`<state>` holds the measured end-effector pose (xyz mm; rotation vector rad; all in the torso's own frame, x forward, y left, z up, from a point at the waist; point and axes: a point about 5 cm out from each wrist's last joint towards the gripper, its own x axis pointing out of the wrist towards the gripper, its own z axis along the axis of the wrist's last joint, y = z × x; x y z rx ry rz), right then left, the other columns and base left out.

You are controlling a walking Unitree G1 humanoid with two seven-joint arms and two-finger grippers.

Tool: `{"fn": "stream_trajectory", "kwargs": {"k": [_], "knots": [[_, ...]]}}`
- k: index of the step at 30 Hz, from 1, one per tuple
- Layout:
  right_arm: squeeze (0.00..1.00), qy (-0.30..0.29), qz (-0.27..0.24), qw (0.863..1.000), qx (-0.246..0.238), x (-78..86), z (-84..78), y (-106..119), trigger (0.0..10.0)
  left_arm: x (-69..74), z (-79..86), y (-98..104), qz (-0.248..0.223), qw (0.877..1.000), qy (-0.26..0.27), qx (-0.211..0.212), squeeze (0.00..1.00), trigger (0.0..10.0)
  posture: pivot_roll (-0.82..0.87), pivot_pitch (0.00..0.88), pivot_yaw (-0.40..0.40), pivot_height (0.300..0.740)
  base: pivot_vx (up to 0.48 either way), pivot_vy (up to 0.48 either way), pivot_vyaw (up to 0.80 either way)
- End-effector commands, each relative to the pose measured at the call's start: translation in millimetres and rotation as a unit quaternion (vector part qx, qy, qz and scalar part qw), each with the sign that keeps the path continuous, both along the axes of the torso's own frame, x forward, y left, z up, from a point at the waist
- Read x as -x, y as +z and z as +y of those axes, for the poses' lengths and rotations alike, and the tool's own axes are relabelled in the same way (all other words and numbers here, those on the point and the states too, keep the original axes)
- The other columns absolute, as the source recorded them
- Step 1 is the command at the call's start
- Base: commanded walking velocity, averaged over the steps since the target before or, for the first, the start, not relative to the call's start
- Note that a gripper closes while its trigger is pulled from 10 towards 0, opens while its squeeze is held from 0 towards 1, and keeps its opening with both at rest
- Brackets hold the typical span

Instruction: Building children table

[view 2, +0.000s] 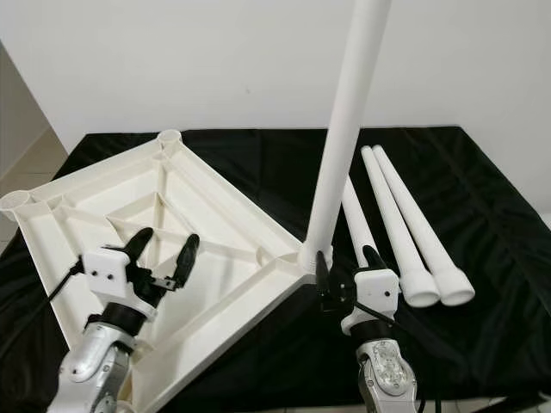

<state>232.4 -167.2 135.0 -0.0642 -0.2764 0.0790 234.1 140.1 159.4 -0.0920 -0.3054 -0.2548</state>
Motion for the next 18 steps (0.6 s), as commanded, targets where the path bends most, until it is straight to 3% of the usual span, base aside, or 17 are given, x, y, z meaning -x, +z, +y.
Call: {"fn": "stream_trajectory", "kwargs": {"k": [1, 8, 13, 18], "knots": [[0.00, 0.007, 0.000, 1.000, 0.004, 1.0, 2.9, 0, 10.0, 0.3, 3.6, -4, 0.013, 1.000, 0.009, 0.004, 0.00, 10.0, -0.08, 0.099, 0.041, 0.740, 0.000, 0.000, 0.00], [0.00, 0.009, 0.000, 1.000, 0.007, 0.6, 2.8, 0, 10.0, -1.1, -8.5, -6, 0.029, 0.999, -0.036, -0.021, 0.00, 10.0, -0.09, 0.101, 0.043, 0.740, 0.000, 0.000, 0.00], [0.00, 0.015, 0.001, 1.000, 0.012, -0.5, 2.8, 0, 10.0, -10.3, -28.2, -4, 0.028, 0.991, -0.093, -0.087, 0.00, 10.0, -0.08, 0.109, 0.041, 0.740, 0.000, 0.000, 0.00], [0.00, 0.015, 0.005, 1.000, 0.014, 1.3, 1.6, -3, 10.0, -11.3, -33.3, -3, 0.015, 0.987, -0.112, -0.112, 0.00, 10.0, -0.09, 0.110, 0.045, 0.740, 0.000, 0.000, 0.00]]}}
